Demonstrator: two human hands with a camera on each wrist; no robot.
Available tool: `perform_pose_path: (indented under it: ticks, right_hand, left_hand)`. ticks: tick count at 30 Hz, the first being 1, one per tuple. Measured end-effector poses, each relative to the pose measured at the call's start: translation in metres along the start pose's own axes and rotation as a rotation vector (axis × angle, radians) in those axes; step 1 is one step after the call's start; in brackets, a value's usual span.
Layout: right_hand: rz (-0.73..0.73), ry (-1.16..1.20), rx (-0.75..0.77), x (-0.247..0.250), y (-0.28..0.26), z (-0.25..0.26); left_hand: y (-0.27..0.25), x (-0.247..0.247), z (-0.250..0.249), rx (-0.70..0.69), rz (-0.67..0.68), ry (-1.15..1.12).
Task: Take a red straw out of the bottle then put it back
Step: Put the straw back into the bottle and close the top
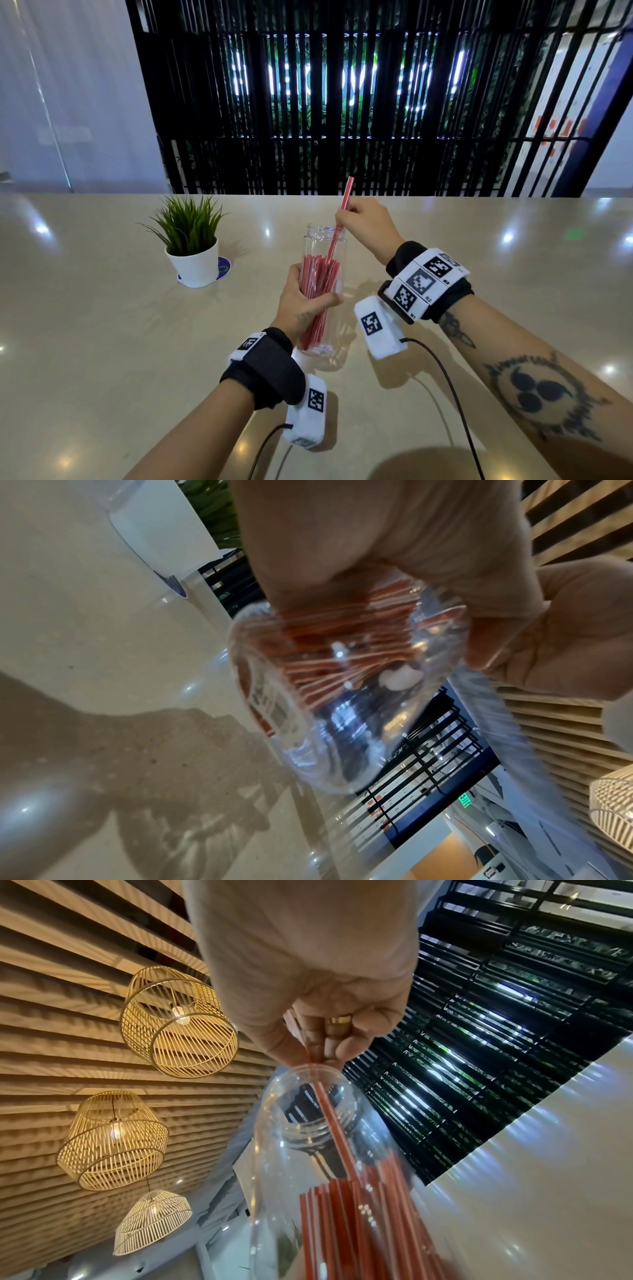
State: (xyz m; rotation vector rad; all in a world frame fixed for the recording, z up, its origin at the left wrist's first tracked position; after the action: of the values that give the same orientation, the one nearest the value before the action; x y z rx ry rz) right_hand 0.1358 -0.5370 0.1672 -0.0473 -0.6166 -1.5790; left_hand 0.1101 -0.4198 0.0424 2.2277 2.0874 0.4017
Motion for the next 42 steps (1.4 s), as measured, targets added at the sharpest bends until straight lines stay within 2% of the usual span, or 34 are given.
perform_pose_path:
  ticks: [17, 21, 26, 28, 32, 34, 37, 39, 42]
  right_hand:
    - [0.052, -0.074, -0.077, -0.001, -0.011, -0.003]
    - [0.054, 0.013, -0.099, 0.007, -0.010, -0.004]
    - [-0.048, 0.170, -0.043, 0.020, -0.019, 0.002]
    - [-0.001, 0.203, -0.055, 0.010, -0.033, -0.006]
    - [0.240, 0.212, -0.180, -0.033, -0.071, -0.041]
    - [0.327, 0.293, -0.251, -0.051, -0.089, -0.054]
    - [0.437, 0.430, -0.238, -0.070, -0.105, -0.055]
    - [0.504, 0.430, -0.191, -0.083, -0.109, -0.050]
    - [0.493, 0.391, -0.195, -0.100, -0.102, -0.050]
  left_hand:
    - [-0.001, -0.008, -0.005, -0.022, 0.039, -0.014]
    - [-0.004, -0.009, -0.006, -0.019, 0.032, -0.024]
    - [-0.005, -0.005, -0.011, -0.020, -0.004, -0.071]
    - [-0.005, -0.002, -0.013, -0.030, -0.021, -0.074]
    - [-0.007, 0.005, -0.020, -0.052, -0.094, -0.071]
    - [-0.007, 0.012, -0.023, -0.043, -0.141, -0.068]
    - [-0.010, 0.018, -0.025, -0.023, -0.103, -0.033]
    - [-0.014, 0.026, -0.022, 0.005, -0.066, -0.039]
    - [-0.013, 0.041, -0.012, 0.032, -0.021, -0.053]
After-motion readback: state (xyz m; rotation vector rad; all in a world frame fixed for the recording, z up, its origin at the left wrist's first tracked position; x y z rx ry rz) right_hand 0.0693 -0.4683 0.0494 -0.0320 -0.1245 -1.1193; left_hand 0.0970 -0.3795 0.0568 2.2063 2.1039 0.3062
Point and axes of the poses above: each hand's wrist, its own y-axis towards the middle knuckle, its own x-axis out of the back of the hand, z = x × y, the point moved 9 cm from there along y, towards the middle knuckle, and after that the axes turned 9 degrees about y, right-handed, at the moved point
